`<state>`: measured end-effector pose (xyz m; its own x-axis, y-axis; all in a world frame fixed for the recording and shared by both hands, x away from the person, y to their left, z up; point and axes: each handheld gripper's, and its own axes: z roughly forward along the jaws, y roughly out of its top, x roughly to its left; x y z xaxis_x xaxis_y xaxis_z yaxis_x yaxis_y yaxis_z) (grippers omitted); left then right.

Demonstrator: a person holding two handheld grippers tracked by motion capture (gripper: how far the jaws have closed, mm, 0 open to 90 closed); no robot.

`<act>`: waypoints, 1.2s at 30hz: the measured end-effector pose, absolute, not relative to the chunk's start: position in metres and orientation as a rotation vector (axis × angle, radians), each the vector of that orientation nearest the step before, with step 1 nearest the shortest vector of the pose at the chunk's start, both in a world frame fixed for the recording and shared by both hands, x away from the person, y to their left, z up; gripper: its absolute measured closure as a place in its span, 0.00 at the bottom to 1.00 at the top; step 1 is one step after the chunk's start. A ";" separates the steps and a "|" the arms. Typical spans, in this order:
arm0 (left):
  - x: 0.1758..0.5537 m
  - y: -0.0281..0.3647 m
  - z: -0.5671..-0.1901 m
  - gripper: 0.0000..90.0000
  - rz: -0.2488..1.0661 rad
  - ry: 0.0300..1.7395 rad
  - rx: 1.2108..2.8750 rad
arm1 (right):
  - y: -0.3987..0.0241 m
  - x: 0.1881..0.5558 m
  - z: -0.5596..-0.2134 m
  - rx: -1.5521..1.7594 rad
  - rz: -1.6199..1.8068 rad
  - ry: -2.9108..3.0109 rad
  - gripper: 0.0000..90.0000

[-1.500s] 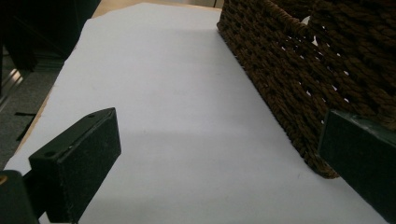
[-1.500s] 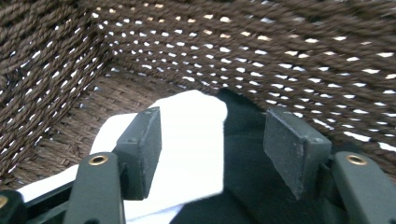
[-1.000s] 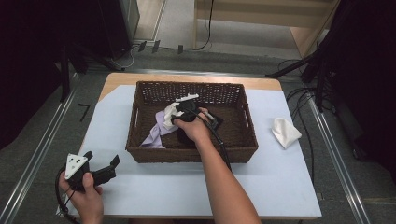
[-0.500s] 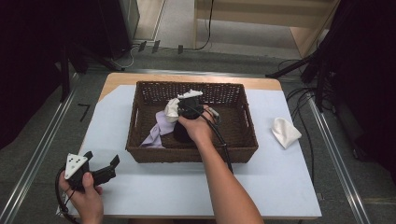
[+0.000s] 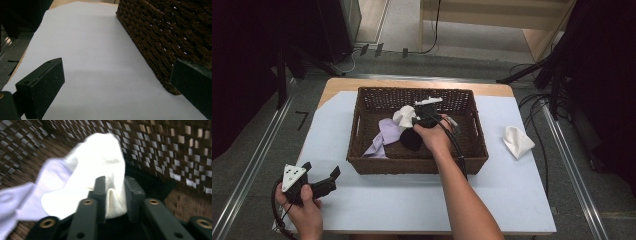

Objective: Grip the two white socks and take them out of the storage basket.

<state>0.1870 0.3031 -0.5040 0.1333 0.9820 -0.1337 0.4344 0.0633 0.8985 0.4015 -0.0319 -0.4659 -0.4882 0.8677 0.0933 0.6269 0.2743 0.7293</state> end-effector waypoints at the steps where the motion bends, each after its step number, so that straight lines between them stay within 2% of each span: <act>1: 0.187 0.303 -0.504 0.00 0.770 1.441 1.513 | -0.032 0.401 -0.466 1.363 1.043 2.226 0.77; 6: 0.187 0.303 -0.504 0.00 0.770 1.440 1.515 | -0.030 0.401 -0.462 1.332 1.149 2.171 0.79; 7: 0.187 0.303 -0.504 0.00 0.770 1.439 1.515 | -0.027 0.401 -0.461 1.331 1.189 2.135 0.74; 10: 0.187 0.303 -0.504 0.00 0.771 1.438 1.512 | -0.024 0.402 -0.462 1.336 1.236 2.126 0.69; 13: 0.187 0.303 -0.504 0.00 0.771 1.440 1.514 | -0.023 0.402 -0.461 1.322 1.288 2.155 0.92; 14: 0.187 0.303 -0.504 0.00 0.771 1.440 1.514 | -0.023 0.402 -0.461 1.312 1.291 2.162 0.94; 25: 0.188 0.303 -0.504 0.00 0.772 1.439 1.513 | -0.006 0.390 -0.435 1.172 1.426 2.107 0.97; 36: 0.187 0.303 -0.504 0.00 0.773 1.440 1.522 | -0.035 0.381 -0.408 1.121 1.443 1.943 0.97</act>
